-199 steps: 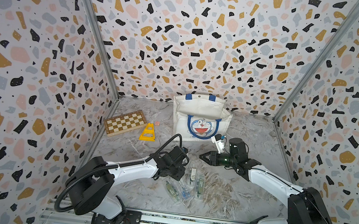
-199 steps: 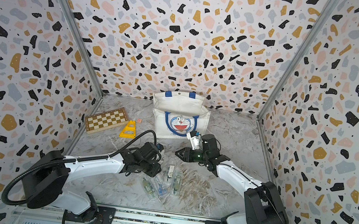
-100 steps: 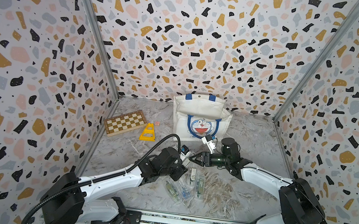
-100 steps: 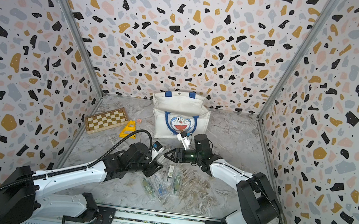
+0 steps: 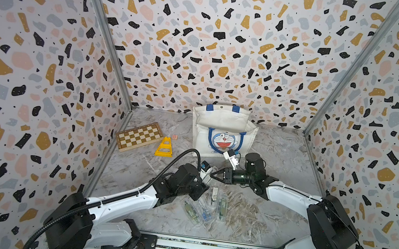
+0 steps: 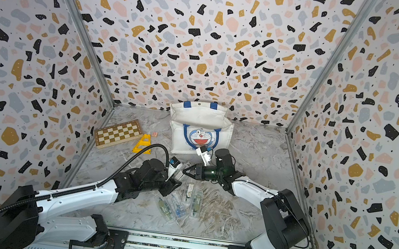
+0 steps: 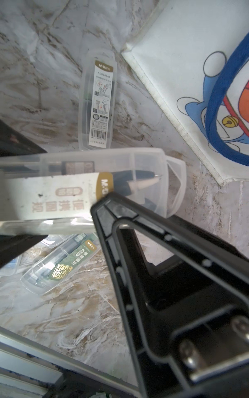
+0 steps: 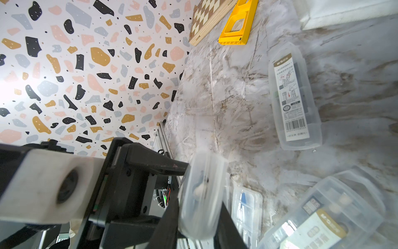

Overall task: Put the compass set into the canvas bag
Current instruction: Place the compass set in the canvas bag.

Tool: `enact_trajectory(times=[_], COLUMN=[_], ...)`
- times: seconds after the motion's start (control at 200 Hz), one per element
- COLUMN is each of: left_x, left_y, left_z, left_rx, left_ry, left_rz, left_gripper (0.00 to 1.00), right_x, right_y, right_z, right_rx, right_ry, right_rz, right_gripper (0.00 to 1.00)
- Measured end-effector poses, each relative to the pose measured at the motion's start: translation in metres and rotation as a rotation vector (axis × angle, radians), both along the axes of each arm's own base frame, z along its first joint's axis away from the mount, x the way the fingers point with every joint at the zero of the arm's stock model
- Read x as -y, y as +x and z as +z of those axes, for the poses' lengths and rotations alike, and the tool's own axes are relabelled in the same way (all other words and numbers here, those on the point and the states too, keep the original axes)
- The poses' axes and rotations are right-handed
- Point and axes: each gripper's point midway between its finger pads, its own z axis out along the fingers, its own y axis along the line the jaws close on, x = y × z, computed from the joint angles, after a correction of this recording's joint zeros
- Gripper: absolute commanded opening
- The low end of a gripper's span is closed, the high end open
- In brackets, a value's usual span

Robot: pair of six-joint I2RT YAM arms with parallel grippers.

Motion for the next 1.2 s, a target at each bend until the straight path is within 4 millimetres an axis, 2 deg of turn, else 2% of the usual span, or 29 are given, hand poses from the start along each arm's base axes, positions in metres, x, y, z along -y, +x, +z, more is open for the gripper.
enact_trajectory(times=[0.065,0.15,0.21,0.275,0.39,0.461,0.551,0.726,0.801,0.926,1.026,1.201], left_x=[0.000,-0.001,-0.001,-0.003,-0.007,-0.008,-0.014,-0.037,-0.046,-0.057,-0.062,-0.067], left_y=[0.000,0.000,0.001,0.000,-0.001,-0.001,0.000,0.013,0.020,0.026,0.030,0.034], left_z=[0.000,0.000,-0.001,-0.003,0.001,0.007,0.014,0.018,0.021,0.027,0.028,0.019], left_rx=[0.002,0.004,0.006,0.002,0.005,0.015,0.027,-0.004,-0.017,-0.031,-0.043,-0.083], left_ry=[0.002,0.005,0.009,0.019,0.019,0.007,-0.005,-0.027,-0.054,-0.089,-0.107,-0.103], left_rz=[0.000,0.002,0.004,0.007,0.015,0.018,0.039,0.125,0.153,0.193,0.217,0.246], left_gripper=[0.28,0.47,0.54,0.58,0.61,0.62,0.64,0.65,0.65,0.66,0.66,0.66], right_x=[0.000,0.000,0.000,0.000,0.003,0.008,0.014,0.028,0.036,0.049,0.060,0.074], right_y=[0.000,0.000,0.000,0.003,0.007,0.014,0.025,0.052,0.068,0.101,0.132,0.192], right_z=[0.000,0.000,-0.001,-0.001,-0.002,0.005,0.030,0.109,0.141,0.183,0.204,0.216], right_rx=[-0.004,-0.004,-0.005,0.015,0.052,0.090,0.169,0.396,0.485,0.593,0.654,0.709], right_ry=[0.000,-0.002,-0.007,-0.018,-0.068,-0.094,-0.104,-0.080,-0.078,-0.087,-0.118,-0.244], right_rz=[-0.001,-0.002,-0.005,-0.010,-0.034,-0.056,-0.091,-0.192,-0.247,-0.338,-0.419,-0.548], right_gripper=[0.13,0.09,0.05,0.00,0.00,0.00,0.00,0.00,0.00,0.00,0.00,0.00])
